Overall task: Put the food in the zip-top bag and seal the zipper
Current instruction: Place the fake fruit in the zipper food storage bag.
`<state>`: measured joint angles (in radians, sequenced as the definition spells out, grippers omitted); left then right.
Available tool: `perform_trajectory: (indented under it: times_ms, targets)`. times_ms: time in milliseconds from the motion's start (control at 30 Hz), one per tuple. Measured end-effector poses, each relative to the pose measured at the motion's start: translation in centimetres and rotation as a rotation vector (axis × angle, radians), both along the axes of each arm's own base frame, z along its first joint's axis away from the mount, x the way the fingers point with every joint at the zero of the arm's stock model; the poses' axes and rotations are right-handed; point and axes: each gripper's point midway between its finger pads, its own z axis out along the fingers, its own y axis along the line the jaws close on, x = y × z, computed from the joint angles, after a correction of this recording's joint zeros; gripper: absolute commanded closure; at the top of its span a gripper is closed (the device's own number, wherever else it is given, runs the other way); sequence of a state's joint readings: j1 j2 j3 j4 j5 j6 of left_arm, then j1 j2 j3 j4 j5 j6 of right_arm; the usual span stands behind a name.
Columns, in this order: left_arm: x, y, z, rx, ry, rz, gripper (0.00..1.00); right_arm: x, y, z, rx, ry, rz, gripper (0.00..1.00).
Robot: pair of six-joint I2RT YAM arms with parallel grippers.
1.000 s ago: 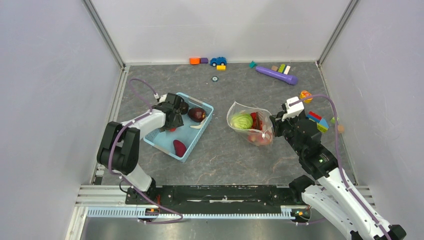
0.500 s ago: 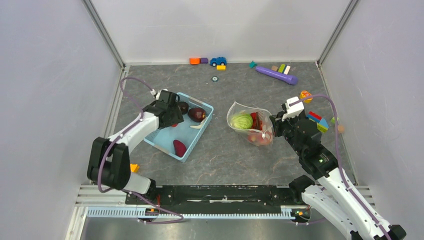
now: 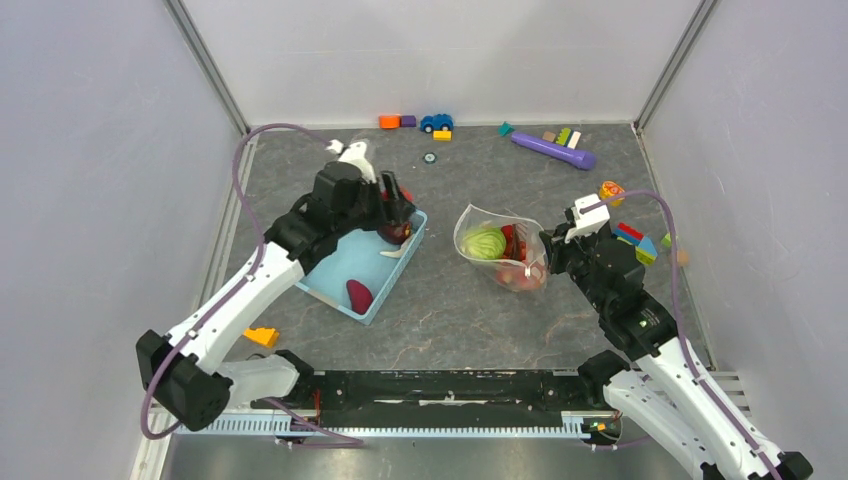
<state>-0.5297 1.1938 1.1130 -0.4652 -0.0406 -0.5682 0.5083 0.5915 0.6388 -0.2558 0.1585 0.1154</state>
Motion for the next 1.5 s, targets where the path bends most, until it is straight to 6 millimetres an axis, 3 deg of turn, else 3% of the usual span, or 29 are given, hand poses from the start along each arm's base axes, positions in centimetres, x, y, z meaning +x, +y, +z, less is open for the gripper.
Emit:
perform_trajectory:
  times_ms: [167, 267, 367, 600, 833, 933, 1067, 1133, 1167, 1500]
  targets:
    - [-3.9, -8.5, 5.3, -0.085, -0.133, -0.336, 0.90, -0.1, 0.0, 0.2, 0.003, -0.005, 0.001, 1.00]
    - [-5.1, -12.2, 6.6, -0.125, -0.166, -0.470, 0.91, -0.2, -0.1, 0.2, 0.005, -0.009, 0.001, 1.00]
    - [-5.4, -15.3, 6.3, -0.127, -0.158, -0.558, 0.86, -0.2, -0.1, 0.2, 0.006, -0.011, 0.003, 1.00]
    - [-6.8, -20.2, 2.6, -0.073, -0.093, -0.713, 0.77, -0.3, -0.1, 0.1, 0.006, -0.010, 0.004, 1.00]
    - [-8.0, -23.2, 0.7, -0.034, -0.049, -0.808, 0.73, -0.3, -0.1, 0.1, 0.006, -0.011, 0.004, 1.00]
    - [-8.0, -24.3, -0.7, -0.010, -0.019, -0.823, 0.63, -0.3, -0.1, 0.1, 0.006, -0.011, 0.004, 1.00]
    - [-7.8, -24.9, -2.8, 0.040, 0.030, -0.831, 0.38, -0.3, -0.1, 0.1, 0.006, -0.011, 0.004, 1.00]
    - [-7.6, -24.9, -3.7, 0.066, 0.050, -0.825, 0.06, -0.3, -0.1, 0.1, 0.006, -0.012, 0.004, 1.00]
    - [-7.6, -24.9, -4.1, 0.078, 0.059, -0.823, 0.01, -0.3, -0.1, 0.1, 0.007, -0.012, 0.004, 1.00]
    - [-8.6, -24.7, -4.7, 0.116, 0.085, -0.833, 0.00, -0.4, -0.1, 0.3, 0.009, -0.016, 0.004, 1.00]
